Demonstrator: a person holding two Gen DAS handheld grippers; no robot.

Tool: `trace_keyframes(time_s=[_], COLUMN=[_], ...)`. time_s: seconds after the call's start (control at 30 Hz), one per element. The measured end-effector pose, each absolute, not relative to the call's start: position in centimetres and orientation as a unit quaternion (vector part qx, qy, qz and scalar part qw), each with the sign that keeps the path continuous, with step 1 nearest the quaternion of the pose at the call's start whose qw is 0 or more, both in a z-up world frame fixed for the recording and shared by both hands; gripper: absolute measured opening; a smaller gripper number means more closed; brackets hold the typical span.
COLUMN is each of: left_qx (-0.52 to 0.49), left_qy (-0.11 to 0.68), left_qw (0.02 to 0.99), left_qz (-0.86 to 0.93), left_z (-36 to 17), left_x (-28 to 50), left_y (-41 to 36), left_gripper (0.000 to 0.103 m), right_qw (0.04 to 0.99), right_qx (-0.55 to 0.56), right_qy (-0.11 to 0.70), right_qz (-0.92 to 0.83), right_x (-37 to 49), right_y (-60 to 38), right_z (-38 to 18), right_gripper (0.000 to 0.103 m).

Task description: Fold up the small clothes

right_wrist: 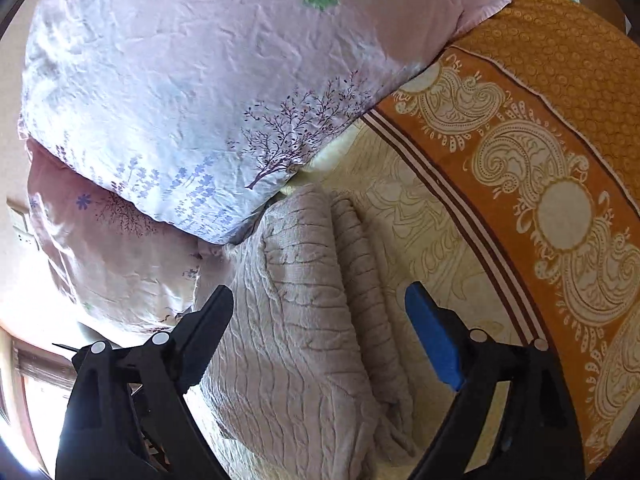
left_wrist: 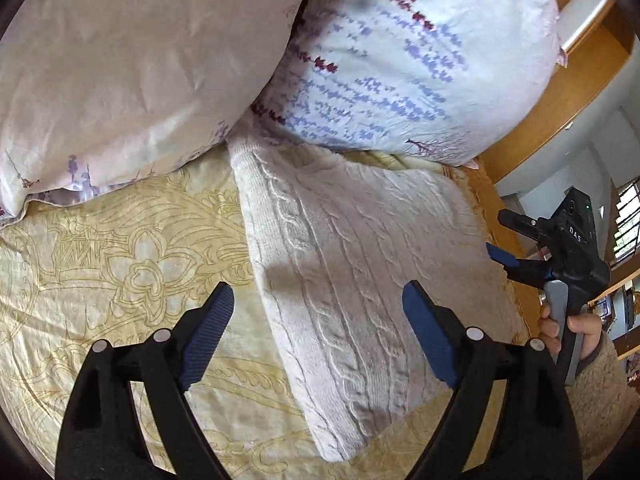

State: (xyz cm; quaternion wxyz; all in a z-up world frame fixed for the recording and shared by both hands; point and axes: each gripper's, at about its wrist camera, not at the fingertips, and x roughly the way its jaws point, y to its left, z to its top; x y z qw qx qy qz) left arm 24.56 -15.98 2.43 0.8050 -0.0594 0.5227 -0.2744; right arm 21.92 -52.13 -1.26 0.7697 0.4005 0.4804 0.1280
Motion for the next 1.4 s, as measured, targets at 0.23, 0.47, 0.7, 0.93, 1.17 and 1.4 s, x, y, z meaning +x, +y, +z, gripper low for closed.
trace_keyframes(time_s=[0.23,0.47,0.7,0.93,1.17,1.4], left_qx=[0.008,0.04,0.026,-0.05,-0.129,-0.213], left_qy=[0.536,0.53,0.538,0.564,0.586,0.583], left_qw=[0.802,0.806,0.802,0.778,0.744,0.726], left_qz=[-0.265,-0.261,-0.258,-0.273,-0.294,-0.297], left_z=[1.3,1.2,0.4,-0.5,-2.0,-2.8], left_x=[24.6,25.0,26.3,27.4,28.1,28.1], left_y=[-18.9,-20.1,-20.0,-17.3,-16.0,-14.3], left_gripper=[0.086,0.088,0.09,0.09,0.082,0.07], right_qw=[0.792,0.811,0.792,0.766,0.725,0.707], right_qx=[0.347,0.301,0.329,0.377,0.399,0.428], right_qy=[0.485,0.498,0.505,0.5,0.532,0.521], right_qz=[0.13,0.066,0.096,0.145,0.182,0.214], right_x=[23.4,24.3,24.5,23.4,24.1,23.9], right_y=[-50.4,-50.0,-50.3,-51.8,-49.0,-48.5], right_z=[-1.4,-2.3,-2.5,-2.1,-5.0,-6.1], right_gripper=[0.021,0.009,0.014,0.085,0.08,0.078])
